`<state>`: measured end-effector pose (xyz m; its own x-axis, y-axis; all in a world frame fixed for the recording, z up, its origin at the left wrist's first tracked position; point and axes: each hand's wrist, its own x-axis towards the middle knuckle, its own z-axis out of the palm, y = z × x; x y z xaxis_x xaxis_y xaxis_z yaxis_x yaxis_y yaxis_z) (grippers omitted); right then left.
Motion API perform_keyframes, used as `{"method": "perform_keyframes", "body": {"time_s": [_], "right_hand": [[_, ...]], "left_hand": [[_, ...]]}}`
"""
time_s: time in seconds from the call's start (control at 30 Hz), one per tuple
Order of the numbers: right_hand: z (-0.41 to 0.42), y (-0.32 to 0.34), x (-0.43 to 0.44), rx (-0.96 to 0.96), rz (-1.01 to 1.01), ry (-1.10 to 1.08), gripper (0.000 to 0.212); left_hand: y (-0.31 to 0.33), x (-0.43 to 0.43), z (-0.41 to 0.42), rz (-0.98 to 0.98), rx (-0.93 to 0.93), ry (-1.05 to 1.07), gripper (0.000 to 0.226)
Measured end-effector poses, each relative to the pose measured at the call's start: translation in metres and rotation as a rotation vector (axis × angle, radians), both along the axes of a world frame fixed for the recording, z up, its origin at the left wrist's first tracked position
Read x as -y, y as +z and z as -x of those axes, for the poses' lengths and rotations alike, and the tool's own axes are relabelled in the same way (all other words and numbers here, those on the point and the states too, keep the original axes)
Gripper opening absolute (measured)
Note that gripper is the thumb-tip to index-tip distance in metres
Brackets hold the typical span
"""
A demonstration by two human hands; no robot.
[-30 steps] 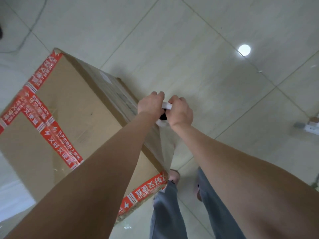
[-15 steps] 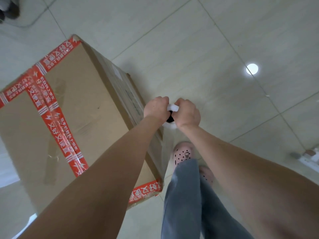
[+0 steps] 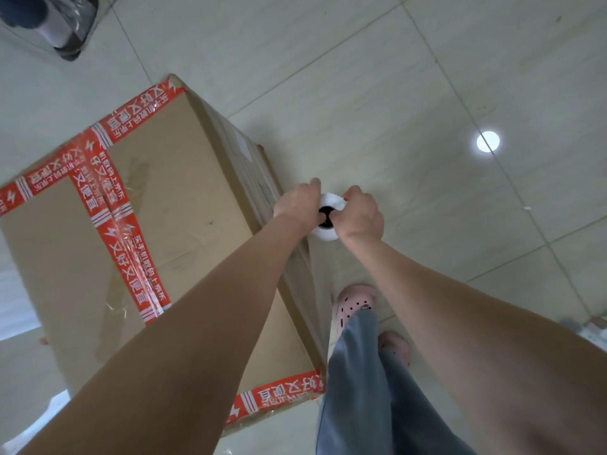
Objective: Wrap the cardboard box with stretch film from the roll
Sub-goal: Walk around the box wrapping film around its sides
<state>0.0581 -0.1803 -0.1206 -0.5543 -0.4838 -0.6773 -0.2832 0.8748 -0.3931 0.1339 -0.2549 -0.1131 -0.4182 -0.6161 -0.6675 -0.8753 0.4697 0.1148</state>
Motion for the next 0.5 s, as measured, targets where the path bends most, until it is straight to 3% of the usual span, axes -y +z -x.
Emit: {"method": "perform_keyframes", "body": {"time_s": [0.1, 0.2, 0.3, 0.4, 0.5], "right_hand": [[0.009, 0.000, 0.012, -0.091, 0.033, 0.137, 0.028], [0.011, 0.001, 0.023, -0.115, 0.113, 0.205, 0.024], [0.008, 0.006, 0.034, -0.092, 0.154, 0.109, 0.026], [0.010, 0.008, 0.042, 0.060, 0.001, -0.041, 0.041], [0.011, 0.006, 0.053, 0.119, -0.039, -0.022, 0.040]], "left_hand": [[-0.003, 0.005, 0.011, 0.054, -0.058, -0.122, 0.025], [-0.002, 0.017, 0.012, 0.091, -0.064, -0.054, 0.016], [0.002, 0.028, 0.008, 0.072, -0.062, 0.079, 0.015], [0.005, 0.036, 0.004, 0.031, -0.048, 0.267, 0.019], [0.004, 0.046, 0.001, 0.000, -0.026, 0.374, 0.026]]}}
